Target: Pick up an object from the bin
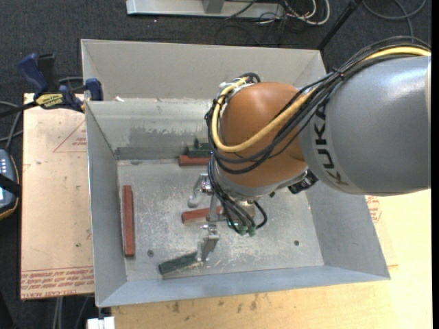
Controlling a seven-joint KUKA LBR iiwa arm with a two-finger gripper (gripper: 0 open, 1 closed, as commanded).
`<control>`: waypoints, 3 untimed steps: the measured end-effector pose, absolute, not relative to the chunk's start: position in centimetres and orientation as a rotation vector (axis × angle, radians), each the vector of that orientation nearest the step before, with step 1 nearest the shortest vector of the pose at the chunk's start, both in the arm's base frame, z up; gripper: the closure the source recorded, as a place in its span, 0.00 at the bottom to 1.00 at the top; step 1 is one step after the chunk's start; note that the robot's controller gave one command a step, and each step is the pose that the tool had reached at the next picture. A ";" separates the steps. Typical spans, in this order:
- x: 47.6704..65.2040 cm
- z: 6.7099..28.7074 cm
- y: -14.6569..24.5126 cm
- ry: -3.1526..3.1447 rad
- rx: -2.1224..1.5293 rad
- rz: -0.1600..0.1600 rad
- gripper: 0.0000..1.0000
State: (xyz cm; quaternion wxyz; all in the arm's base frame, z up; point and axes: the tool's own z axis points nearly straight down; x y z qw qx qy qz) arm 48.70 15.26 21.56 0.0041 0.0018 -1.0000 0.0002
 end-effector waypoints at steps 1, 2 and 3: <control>48.9 21.9 15.2 -3.141 0.001 -0.001 0.00; 48.8 18.4 14.9 -3.144 0.127 -0.003 0.00; 48.5 9.7 12.7 -3.140 0.066 -0.002 1.00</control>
Offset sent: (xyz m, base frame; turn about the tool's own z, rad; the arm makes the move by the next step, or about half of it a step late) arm -0.0029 -0.0105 -0.1083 -0.2382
